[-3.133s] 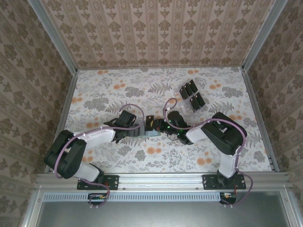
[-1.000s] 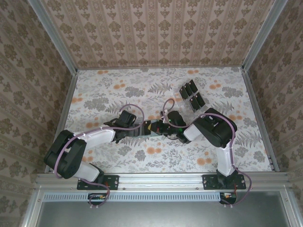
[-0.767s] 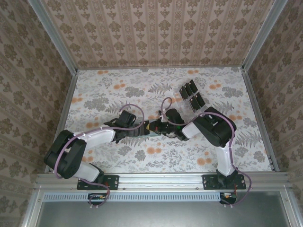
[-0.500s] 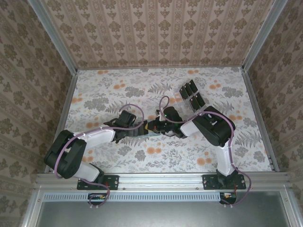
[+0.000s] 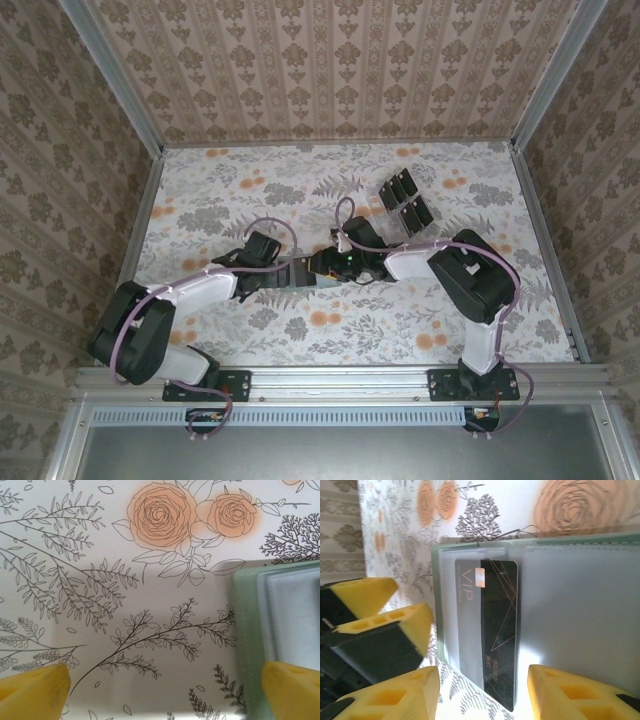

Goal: Put the credit cards into the card holder
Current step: Insert the credit card into the card slot.

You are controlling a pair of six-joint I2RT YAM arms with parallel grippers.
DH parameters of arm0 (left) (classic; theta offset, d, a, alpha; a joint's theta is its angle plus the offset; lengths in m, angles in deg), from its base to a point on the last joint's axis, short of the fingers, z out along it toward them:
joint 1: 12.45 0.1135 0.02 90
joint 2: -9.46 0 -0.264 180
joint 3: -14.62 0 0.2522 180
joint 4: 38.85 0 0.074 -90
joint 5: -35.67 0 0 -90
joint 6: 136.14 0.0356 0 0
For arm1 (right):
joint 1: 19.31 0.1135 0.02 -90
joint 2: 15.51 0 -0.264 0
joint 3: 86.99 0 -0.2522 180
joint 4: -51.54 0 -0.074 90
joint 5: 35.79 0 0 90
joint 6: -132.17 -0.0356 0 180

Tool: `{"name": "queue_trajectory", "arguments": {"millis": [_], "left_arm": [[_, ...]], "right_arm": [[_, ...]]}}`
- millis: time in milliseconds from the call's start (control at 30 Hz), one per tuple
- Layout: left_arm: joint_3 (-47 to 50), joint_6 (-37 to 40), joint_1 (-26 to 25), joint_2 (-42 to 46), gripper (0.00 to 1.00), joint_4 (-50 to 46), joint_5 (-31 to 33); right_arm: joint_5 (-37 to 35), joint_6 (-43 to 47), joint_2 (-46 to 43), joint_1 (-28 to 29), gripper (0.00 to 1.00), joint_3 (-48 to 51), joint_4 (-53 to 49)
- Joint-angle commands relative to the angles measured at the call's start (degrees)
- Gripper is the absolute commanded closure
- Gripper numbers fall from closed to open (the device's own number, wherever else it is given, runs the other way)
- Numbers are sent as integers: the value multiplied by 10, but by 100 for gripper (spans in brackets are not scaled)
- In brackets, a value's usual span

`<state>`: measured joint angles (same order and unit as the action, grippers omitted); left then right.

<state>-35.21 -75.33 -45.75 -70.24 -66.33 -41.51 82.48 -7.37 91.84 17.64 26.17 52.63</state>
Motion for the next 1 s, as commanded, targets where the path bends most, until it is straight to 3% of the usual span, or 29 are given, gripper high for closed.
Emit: {"name": "queue_trajectory", "arguments": {"millis": [0, 200, 333, 433, 967], "left_arm": [[-13, -19, 6, 17, 0, -28, -4], [-8, -28, 14, 16, 0, -33, 1], [-7, -30, 16, 9, 0, -30, 1], [-9, -30, 17, -2, 0, -31, 3], [-28, -33, 20, -66, 0, -27, 1]], "right_arm": [[-69, 61, -33, 5, 50, -32, -138], [-137, 99, -29, 31, 60, -87, -228], [-178, 120, -14, 46, 81, -123, -273], [-200, 131, -1, 52, 89, -142, -294], [-200, 146, 65, 60, 94, -194, -307]]}}
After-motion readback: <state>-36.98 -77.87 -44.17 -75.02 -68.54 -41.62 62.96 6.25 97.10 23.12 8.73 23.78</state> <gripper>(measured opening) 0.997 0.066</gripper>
